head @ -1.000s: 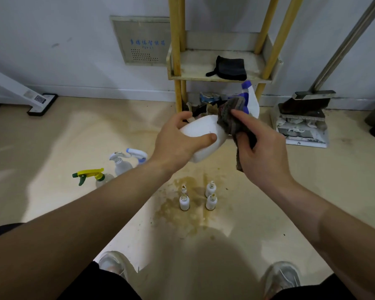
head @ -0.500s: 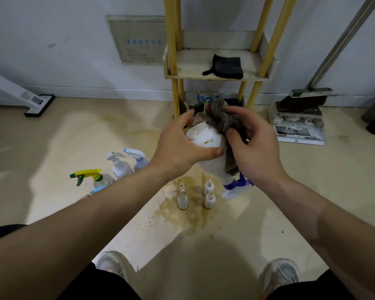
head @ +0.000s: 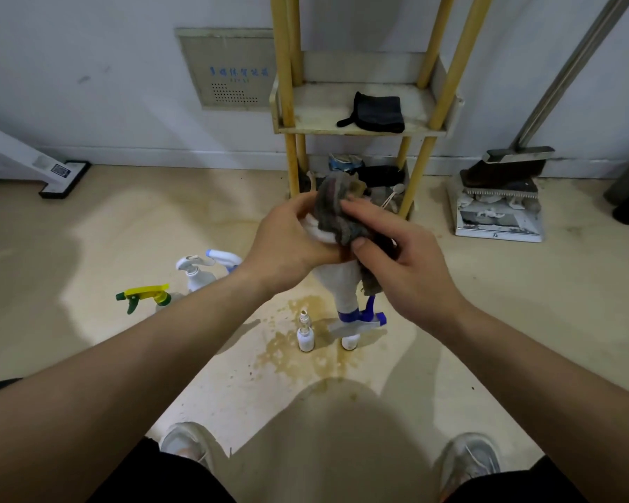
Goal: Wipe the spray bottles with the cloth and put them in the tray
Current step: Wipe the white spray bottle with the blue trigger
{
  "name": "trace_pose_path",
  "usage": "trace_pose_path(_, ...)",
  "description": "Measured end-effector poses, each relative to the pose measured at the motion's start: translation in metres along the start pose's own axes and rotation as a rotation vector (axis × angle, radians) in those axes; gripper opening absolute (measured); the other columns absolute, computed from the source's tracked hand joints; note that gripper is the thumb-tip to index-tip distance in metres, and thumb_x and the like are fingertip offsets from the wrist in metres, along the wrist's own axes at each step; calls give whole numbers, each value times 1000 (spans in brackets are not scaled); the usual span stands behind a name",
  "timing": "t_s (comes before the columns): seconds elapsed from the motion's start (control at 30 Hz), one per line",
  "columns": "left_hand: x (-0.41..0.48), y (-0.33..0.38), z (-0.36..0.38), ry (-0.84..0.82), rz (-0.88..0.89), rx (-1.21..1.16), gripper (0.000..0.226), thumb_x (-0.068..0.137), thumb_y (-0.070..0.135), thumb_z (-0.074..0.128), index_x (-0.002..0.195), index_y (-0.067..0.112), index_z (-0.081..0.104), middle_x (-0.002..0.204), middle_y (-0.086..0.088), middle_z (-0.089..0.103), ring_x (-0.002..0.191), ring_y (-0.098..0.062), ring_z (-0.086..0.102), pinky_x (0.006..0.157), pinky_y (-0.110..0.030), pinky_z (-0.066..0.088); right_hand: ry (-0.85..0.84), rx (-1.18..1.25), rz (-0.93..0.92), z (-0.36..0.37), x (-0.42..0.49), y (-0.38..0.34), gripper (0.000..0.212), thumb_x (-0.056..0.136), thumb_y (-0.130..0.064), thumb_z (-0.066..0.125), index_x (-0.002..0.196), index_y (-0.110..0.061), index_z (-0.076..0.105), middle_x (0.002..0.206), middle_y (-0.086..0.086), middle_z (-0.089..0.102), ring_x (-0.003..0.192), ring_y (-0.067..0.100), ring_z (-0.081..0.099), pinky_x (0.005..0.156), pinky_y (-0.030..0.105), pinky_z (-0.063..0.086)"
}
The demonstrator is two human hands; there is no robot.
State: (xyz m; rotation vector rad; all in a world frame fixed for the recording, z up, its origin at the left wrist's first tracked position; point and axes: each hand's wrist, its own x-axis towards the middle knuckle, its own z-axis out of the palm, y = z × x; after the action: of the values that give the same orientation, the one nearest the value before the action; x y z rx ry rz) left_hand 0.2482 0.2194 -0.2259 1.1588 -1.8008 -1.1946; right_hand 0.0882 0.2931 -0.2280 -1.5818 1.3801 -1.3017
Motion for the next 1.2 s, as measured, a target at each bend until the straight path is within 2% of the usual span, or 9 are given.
trace_pose_path(0.07,-1,0,0,-12,18,-3,68,64,9,93,125,16,64,109,14,70,96,11,64,79,-6,47,-38,-120,-75,0,0,-1,46,95,-4,58,136,-24,61,147,-10,52,139,-3,41,116,22,34)
trace_pose_path(0.17,-2,-1,2,-25,26,-1,70,62,16,95,125,19,65,109,12,72,100,3,67,84,-12,52,-44,-184,-68,-7,8,3,41,95,-9,61,132,-27,65,143,-11,56,136,-1,46,116,29,37)
trace_pose_path(0.3,-2,-2,2,-49,38,39,68,61,20,96,121,29,63,113,16,70,104,4,64,89,-17,54,12,-18,90,-17,19,11,32,98,-16,61,127,-25,69,115,-8,73,98,3,69,91,33,55)
trace_pose_path(0.4,-2,-2,2,-59,34,38,68,61,22,96,119,34,62,113,21,68,104,6,63,86,-13,53,89,82,111,-17,20,18,30,98,-7,60,125,-17,70,118,-4,73,112,9,66,97,29,52)
trace_pose_path(0.53,-1,-2,0,-78,-3,-3,62,62,23,93,117,28,65,110,17,70,101,5,64,81,-12,52,108,93,75,-11,15,14,30,92,-4,67,114,-23,72,112,-3,73,108,10,68,93,27,54)
trace_pose_path(0.73,2,-2,2,-46,-152,-219,40,72,19,85,106,28,67,110,5,68,98,-10,68,76,-31,63,176,199,190,-11,10,24,21,93,-5,66,95,-26,62,105,-1,72,103,14,68,89,31,53)
trace_pose_path(0.93,6,-6,-6,90,-262,-290,82,57,40,81,131,13,59,126,-6,61,105,-21,66,80,-44,63,92,-42,57,1,-5,27,19,86,-6,69,94,-23,66,99,-10,70,101,15,67,90,40,55)
trace_pose_path(1.07,6,-6,-9,61,-270,-297,82,54,41,83,128,14,60,125,-6,63,107,-23,67,81,-42,63,134,-120,22,4,-3,24,23,87,-5,68,97,-26,64,99,-13,68,101,12,66,88,37,55)
trace_pose_path(1.2,0,-2,0,-50,-211,-246,74,53,35,85,122,19,63,121,-3,64,109,-24,66,84,-40,62,183,66,205,-7,13,21,22,98,-9,59,104,-30,62,103,-6,74,100,11,69,90,38,57)
